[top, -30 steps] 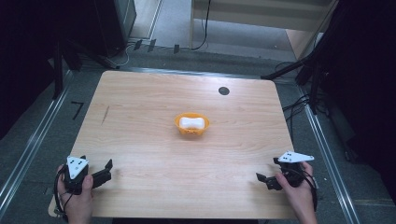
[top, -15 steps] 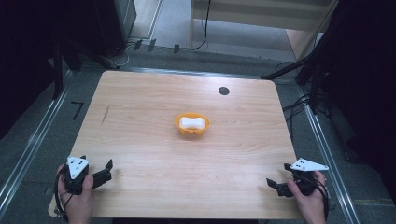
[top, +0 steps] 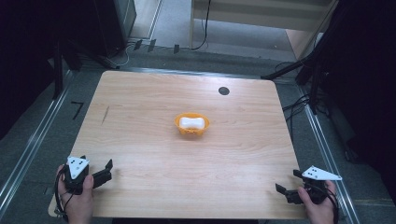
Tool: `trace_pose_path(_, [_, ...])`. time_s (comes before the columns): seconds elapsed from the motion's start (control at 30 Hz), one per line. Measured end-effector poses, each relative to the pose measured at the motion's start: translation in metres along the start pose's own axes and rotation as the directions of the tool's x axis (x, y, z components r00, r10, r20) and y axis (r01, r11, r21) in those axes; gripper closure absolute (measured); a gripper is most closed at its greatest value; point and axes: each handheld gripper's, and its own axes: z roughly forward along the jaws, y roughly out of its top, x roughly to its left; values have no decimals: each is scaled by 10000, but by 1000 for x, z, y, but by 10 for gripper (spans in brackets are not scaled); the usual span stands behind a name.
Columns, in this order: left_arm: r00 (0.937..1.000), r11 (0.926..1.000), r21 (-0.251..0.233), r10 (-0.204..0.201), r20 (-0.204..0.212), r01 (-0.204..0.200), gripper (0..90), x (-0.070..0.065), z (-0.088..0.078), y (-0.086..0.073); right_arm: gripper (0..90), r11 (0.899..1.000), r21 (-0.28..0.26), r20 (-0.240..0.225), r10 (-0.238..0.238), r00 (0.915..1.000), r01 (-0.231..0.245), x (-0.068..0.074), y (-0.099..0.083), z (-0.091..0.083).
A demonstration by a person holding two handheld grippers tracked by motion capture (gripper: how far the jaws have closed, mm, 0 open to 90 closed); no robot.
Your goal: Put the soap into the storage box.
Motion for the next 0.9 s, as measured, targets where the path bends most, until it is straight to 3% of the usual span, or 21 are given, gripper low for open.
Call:
trace_pose_path(0.1, [10000, 10000, -76, -64, -40, 64, 90, 0, 0, 0, 0, 10000, -1, -168, 91, 9998, -91, -1, -3, 0])
trace_pose_path(0.23, [10000, 9999, -73, -88, -16, 88, 90, 0, -1, 0, 0, 9989, -301, 38, 360, 9993, -359, -3, -10, -3])
trace_pose_path(0.63, [10000, 10000, -31, 52, -53, -52, 90, -1, 0, 0, 32, 9949, -962, 391, 331, 9987, -292, 1, -15, -6])
trace_pose_path(0.9, [9999, 9999, 6, 101, 6, -101, 90, -1, 1, 0, 32, 9937, -1065, 454, 402, 9982, -352, 0, -18, -6])
